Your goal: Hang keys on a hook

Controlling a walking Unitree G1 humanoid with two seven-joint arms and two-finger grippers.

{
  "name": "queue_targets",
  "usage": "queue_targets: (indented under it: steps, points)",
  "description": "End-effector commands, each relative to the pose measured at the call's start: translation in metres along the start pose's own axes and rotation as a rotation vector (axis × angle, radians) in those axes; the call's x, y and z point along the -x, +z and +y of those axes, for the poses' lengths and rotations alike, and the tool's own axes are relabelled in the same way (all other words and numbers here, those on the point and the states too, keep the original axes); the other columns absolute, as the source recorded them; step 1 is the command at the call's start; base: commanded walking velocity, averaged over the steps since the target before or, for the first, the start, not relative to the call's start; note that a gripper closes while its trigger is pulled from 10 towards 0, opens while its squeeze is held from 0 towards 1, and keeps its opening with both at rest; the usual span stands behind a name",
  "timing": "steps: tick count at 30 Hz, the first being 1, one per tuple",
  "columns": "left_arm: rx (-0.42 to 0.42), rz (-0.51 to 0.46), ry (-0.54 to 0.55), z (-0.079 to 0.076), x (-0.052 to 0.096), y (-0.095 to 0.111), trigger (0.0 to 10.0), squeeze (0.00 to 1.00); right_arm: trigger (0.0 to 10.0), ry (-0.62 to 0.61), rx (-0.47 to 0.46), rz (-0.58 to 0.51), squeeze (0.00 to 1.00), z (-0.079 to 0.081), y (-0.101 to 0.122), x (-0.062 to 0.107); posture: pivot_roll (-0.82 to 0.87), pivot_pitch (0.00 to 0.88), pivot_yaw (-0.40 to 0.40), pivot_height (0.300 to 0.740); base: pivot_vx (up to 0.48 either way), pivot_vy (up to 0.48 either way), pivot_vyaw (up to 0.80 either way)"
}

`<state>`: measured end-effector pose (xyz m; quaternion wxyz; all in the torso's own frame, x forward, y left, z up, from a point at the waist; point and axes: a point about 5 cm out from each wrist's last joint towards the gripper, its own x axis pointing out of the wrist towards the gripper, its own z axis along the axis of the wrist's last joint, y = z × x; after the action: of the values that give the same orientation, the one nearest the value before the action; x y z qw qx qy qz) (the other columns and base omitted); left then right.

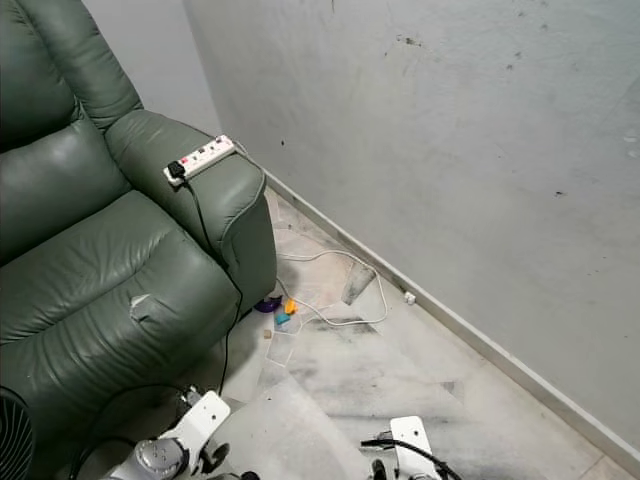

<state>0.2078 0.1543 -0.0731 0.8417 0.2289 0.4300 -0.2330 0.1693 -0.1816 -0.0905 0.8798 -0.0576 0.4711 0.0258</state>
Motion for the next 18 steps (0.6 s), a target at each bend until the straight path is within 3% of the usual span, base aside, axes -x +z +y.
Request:
queue_targets:
  steps: [1, 10, 12, 14, 18]
  points:
    - [0.024, 0.029, 0.023, 0.002, 0.001, -0.006, 10.0, 0.00, 10.0, 0.017, -0.017, -0.029, 0.00, 0.005, 0.006, -0.001, -0.15, 0.110, 0.079, 0.740, 0.000, 0.000, 0.00]
    - [0.151, 0.031, 0.090, 0.003, 0.002, -0.012, 10.0, 0.00, 10.0, 0.129, 0.069, -0.124, 0.00, 0.029, 0.040, -0.006, -0.13, 0.106, 0.050, 0.740, 0.000, 0.000, 0.00]
    - [0.161, 0.031, 0.095, 0.003, 0.002, -0.013, 10.0, 0.00, 10.0, 0.131, 0.081, -0.124, 0.00, 0.030, 0.041, -0.006, -0.13, 0.103, 0.042, 0.740, 0.000, 0.000, 0.00]
    - [0.235, 0.008, 0.125, 0.004, 0.002, -0.012, 10.0, 0.00, 10.0, 0.136, 0.097, -0.116, 0.00, 0.028, 0.042, -0.006, -0.12, 0.099, 0.034, 0.740, 0.000, 0.000, 0.00]
    - [0.251, 0.000, 0.128, 0.004, 0.002, -0.009, 10.0, 0.00, 10.0, 0.141, 0.100, -0.106, 0.00, 0.026, 0.040, -0.006, -0.12, 0.096, 0.031, 0.740, 0.000, 0.000, 0.00]
